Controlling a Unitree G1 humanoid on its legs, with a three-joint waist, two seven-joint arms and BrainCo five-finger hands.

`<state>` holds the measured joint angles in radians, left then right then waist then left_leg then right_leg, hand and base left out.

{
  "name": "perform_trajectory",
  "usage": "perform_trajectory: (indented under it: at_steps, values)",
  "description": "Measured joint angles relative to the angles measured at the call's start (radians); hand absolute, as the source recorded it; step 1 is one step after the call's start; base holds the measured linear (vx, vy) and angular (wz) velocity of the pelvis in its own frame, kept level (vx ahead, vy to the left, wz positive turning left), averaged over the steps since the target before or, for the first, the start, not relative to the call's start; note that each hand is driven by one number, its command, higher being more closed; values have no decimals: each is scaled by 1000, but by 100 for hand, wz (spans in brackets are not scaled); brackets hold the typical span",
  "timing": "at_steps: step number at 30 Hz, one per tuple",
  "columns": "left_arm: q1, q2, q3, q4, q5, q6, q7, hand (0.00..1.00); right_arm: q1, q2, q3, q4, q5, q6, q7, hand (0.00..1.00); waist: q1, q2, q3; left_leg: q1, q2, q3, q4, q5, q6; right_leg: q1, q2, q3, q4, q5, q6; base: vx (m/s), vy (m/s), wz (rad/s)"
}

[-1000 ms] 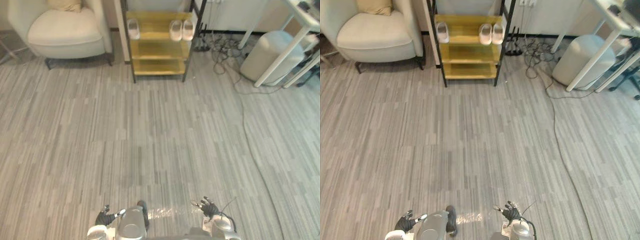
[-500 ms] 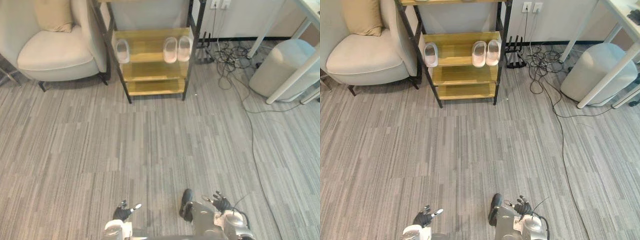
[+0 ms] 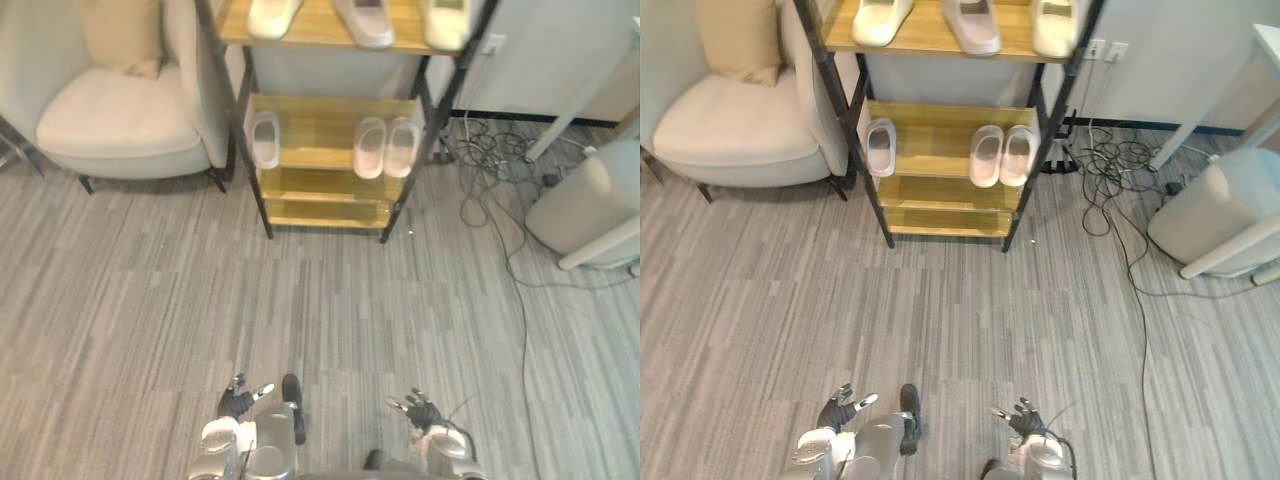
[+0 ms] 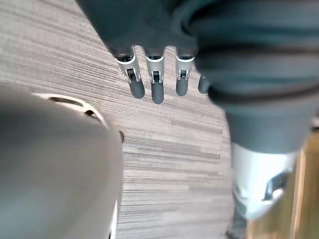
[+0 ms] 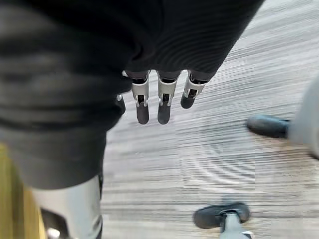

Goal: Organize the slippers on the shoe rack

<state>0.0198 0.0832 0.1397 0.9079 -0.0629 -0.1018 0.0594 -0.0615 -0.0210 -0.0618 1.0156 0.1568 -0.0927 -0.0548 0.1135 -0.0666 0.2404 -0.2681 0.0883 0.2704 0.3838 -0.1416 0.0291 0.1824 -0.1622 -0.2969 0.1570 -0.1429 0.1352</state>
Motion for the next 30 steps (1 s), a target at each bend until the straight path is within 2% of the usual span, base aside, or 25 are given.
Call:
perform_trajectory:
  at_steps: [2,3,4,5,7,9,10,11,12,13,14,15,17,18,19,20,21,22,23,24,25,27,28,29,30]
  values:
    - [2,12,-10,17,0,2,0,0,-2,2,33,-10,-1,-4,7,0,0,2,0,81,20,21,1,-79,-13,-130,-56,27,374,7,78,362,170,-36]
    - [2,25,-23,23,1,5,0,0,3,4,39,-11,-2,-4,10,0,-4,1,-1,111,19,22,1,-104,-17,-180,-75,35,503,9,93,329,119,-27]
    - [7,40,-43,30,1,12,2,0,12,4,46,-13,-2,-1,15,0,-6,3,0,162,19,23,-10,-131,-18,-238,-89,22,630,-22,72,367,73,-10]
    - [12,45,-51,29,1,18,3,0,22,4,49,-13,-2,0,16,0,-9,0,-1,205,19,25,-32,-136,-21,-262,-89,-9,656,-55,41,382,50,5]
    - [21,38,-57,27,1,22,4,0,41,2,49,-13,-2,3,16,0,-20,-1,-2,280,19,25,-91,-138,-26,-317,-74,-99,579,-110,-33,388,0,16]
    - [17,26,-61,27,0,23,3,0,38,-4,48,-16,-2,3,16,0,-33,10,4,326,29,23,-141,-135,-31,-388,-23,-127,405,-111,-60,390,-48,7]
    - [12,13,-63,29,1,24,3,0,26,-16,48,-19,-2,2,17,0,-44,24,12,352,40,19,-169,-135,-32,-428,18,-120,271,-76,-77,417,-91,14]
    - [12,7,-75,31,1,24,3,0,19,-26,46,-20,-2,2,16,0,-53,33,18,377,47,12,-187,-134,-33,-450,47,-100,152,-16,-78,527,-136,26]
    - [16,7,-89,36,1,24,2,0,21,-31,43,-20,-2,1,16,0,-59,30,16,401,41,2,-198,-134,-35,-458,67,-64,41,54,-75,459,-134,38]
    - [17,11,-89,40,3,24,0,0,30,-32,31,-21,-2,2,16,0,-61,23,14,428,34,-11,-199,-143,-70,-463,75,-23,-29,129,-71,481,-188,50]
    - [20,11,-88,41,3,24,0,0,42,-37,27,-21,-2,2,16,0,-63,15,9,454,31,-31,-198,-161,-100,-456,80,15,-48,202,-90,627,-250,69]
    - [12,-13,-81,59,4,21,2,0,42,-68,24,-18,-2,4,15,0,-67,68,-6,489,83,-71,-189,-176,-142,-440,109,18,33,243,-158,630,-267,65]
    - [11,-31,-82,63,12,20,0,0,42,-78,15,-18,-2,2,17,0,-74,93,-13,476,110,-100,-149,-161,-159,-438,122,-9,70,183,-170,486,-212,43]
    - [12,-46,-82,75,22,21,-1,0,42,-77,8,-17,-2,3,17,0,-73,109,-18,452,136,-109,-86,-139,-186,-421,137,-22,81,148,-178,422,-200,27]
    - [7,-47,-82,73,25,21,-3,0,42,-81,1,-15,-1,3,17,0,-72,111,-18,416,152,-123,6,-118,-207,-399,146,-30,75,129,-184,573,-277,25]
    - [1,-46,-81,74,28,21,-3,0,43,-79,3,-12,-1,4,18,0,-68,110,-17,355,178,-130,164,-88,-231,-351,153,-35,41,118,-188,512,-227,19]
    - [-2,-45,-81,74,32,20,-3,0,46,-71,7,-6,0,4,18,0,-64,110,-15,301,196,-119,296,-99,-246,-298,161,-36,-1,115,-192,482,-195,11]
    - [-2,-43,-81,68,32,19,-3,0,50,-68,8,0,0,4,18,0,-60,109,-15,269,204,-104,366,-132,-236,-252,164,-36,-31,113,-194,332,-75,9]
    - [-1,-41,-82,57,32,18,-4,0,55,-68,6,2,0,4,16,0,-58,102,-13,228,198,-74,395,-165,-210,-206,162,-35,-62,112,-194,232,-18,3]
    - [0,-42,-82,54,32,18,-4,0,56,-68,5,2,0,4,16,0,-56,99,-13,208,196,-61,391,-176,-199,-190,160,-32,-75,112,-193,255,35,-8]
    - [0,-40,-81,45,32,18,-4,0,49,-65,4,2,1,4,15,0,-52,101,-14,153,187,-49,341,-198,-174,-166,156,-21,-95,111,-185,209,104,-23]
    - [-3,-33,-81,42,32,19,-4,0,37,-57,3,0,2,3,15,0,-52,98,-13,92,156,-65,192,-194,-159,-158,130,-7,-96,108,-156,173,164,-24]
    - [-4,-35,-82,43,32,18,-3,0,40,-59,3,0,2,3,15,0,-52,103,-16,78,133,-95,36,-133,-146,-154,116,2,-96,103,-131,163,230,-25]
    - [-3,-40,-83,51,32,19,-3,0,46,-63,3,4,2,4,14,0,-49,106,-19,94,109,-102,-17,-30,-137,-144,107,22,-100,100,-97,204,256,-18]
    - [0,-29,-82,58,31,20,-1,0,53,-51,8,1,2,4,13,0,-48,88,-28,111,85,-92,-50,-22,-129,-143,89,34,-114,104,-85,145,161,-8]
